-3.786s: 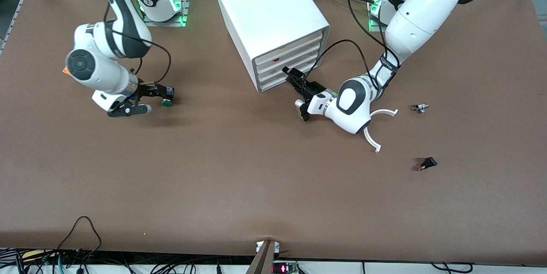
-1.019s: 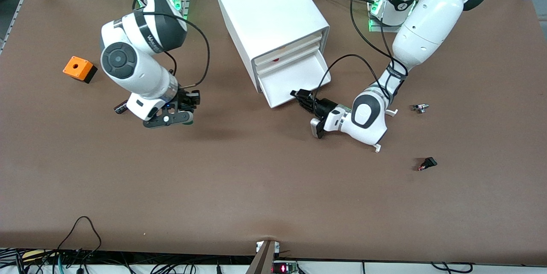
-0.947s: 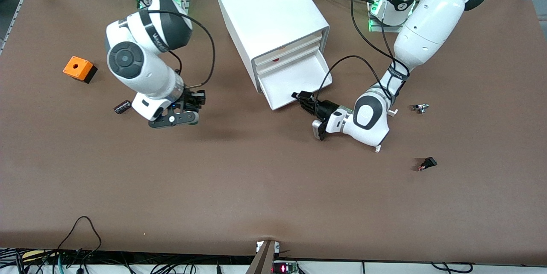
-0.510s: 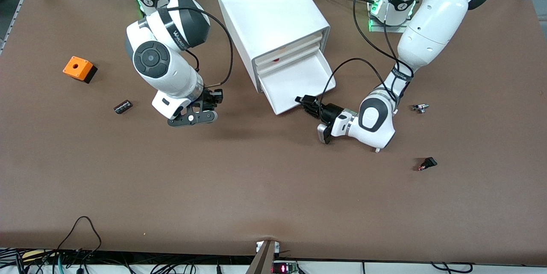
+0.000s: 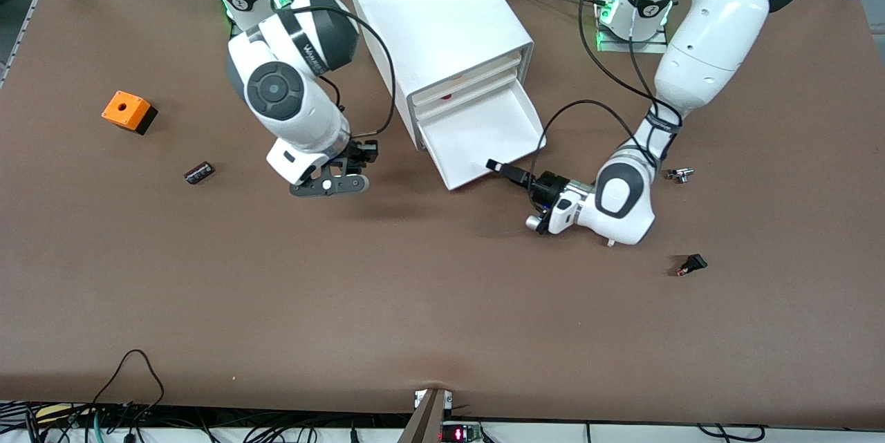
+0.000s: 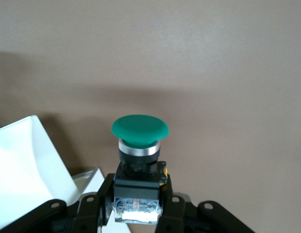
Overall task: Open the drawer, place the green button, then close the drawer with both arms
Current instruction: 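Release the drawer with the left gripper while the right gripper carries the button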
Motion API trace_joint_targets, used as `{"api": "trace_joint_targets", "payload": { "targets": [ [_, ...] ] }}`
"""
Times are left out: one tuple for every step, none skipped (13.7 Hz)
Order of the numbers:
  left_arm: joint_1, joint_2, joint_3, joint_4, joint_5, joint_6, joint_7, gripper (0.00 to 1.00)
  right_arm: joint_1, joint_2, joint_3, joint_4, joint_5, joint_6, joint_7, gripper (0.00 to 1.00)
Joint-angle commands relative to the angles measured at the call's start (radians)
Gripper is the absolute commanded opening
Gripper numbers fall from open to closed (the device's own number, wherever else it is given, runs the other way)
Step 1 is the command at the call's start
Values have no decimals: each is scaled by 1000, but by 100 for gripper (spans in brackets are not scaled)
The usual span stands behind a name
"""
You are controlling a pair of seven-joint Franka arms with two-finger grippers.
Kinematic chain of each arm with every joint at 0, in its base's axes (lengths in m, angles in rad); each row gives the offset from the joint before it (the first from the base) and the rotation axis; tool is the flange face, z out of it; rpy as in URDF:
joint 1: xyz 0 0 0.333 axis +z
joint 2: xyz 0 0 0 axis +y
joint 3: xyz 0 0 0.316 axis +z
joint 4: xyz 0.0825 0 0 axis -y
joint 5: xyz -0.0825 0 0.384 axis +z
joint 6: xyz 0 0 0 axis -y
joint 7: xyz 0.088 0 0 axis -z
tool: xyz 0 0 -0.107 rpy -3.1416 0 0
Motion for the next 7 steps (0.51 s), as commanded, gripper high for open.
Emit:
{"api": "trace_joint_targets", "payload": {
  "targets": [
    [72,-29,-2,-1,84,-90,-78,100,74,72,-3,110,4,-24,122,0],
    [95,-43,-2,13,122,-98,-90,100,101,92,-3,143,4,-26,156,0],
    [106,-61,-1,21,174,-109,-103,100,135,114,-3,172,2,-23,203,0],
    [119,-75,-1,40,229,-109,-110,100,161,137,-3,198,2,-17,248,0],
    [125,-90,1,60,291,-109,-127,100,195,161,-3,227,2,-13,290,0],
    [134,-112,2,77,369,-107,-132,100,229,189,-3,259,1,-10,340,0],
    [142,-141,1,100,458,-107,-132,100,265,218,-5,287,-4,-6,389,0]
  ]
}}
